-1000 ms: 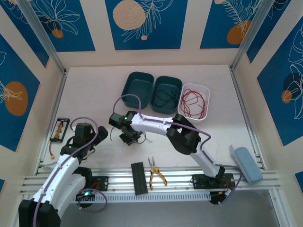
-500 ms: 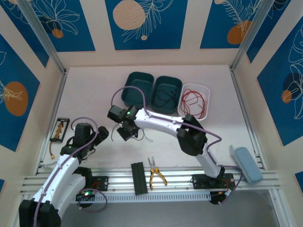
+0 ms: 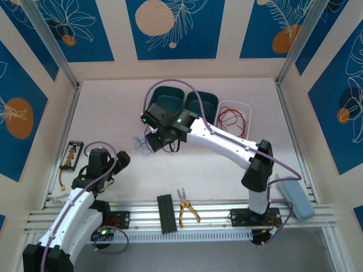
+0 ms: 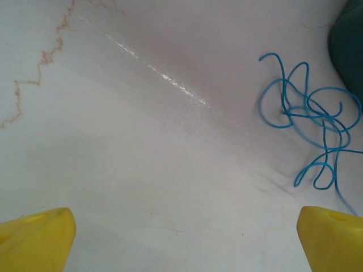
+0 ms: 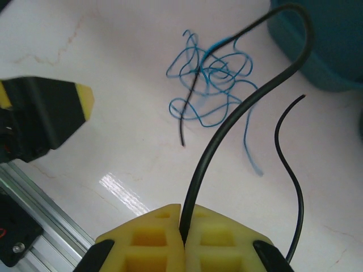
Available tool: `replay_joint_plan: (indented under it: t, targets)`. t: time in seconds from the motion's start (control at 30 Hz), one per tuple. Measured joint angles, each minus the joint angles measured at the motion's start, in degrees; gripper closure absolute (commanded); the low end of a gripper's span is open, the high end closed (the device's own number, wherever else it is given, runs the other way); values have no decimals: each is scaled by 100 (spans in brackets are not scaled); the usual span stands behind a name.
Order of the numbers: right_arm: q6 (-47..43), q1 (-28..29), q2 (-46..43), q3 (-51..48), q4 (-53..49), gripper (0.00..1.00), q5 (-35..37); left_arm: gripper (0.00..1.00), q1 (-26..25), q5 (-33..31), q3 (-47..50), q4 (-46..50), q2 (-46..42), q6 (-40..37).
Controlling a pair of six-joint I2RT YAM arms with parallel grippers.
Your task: Untangle the cables
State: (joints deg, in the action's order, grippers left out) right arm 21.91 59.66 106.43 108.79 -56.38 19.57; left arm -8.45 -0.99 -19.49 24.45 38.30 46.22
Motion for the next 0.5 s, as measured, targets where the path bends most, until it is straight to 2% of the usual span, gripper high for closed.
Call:
replay_joint_plan:
  t: [0.3,0.5]
  targets:
    - [4,-61,-581,157,-9,100,105,0,0,122,44,-122,0,2]
    - [85,-323,-850,260,-33,100,103,0,4,179,48,-149,2,0]
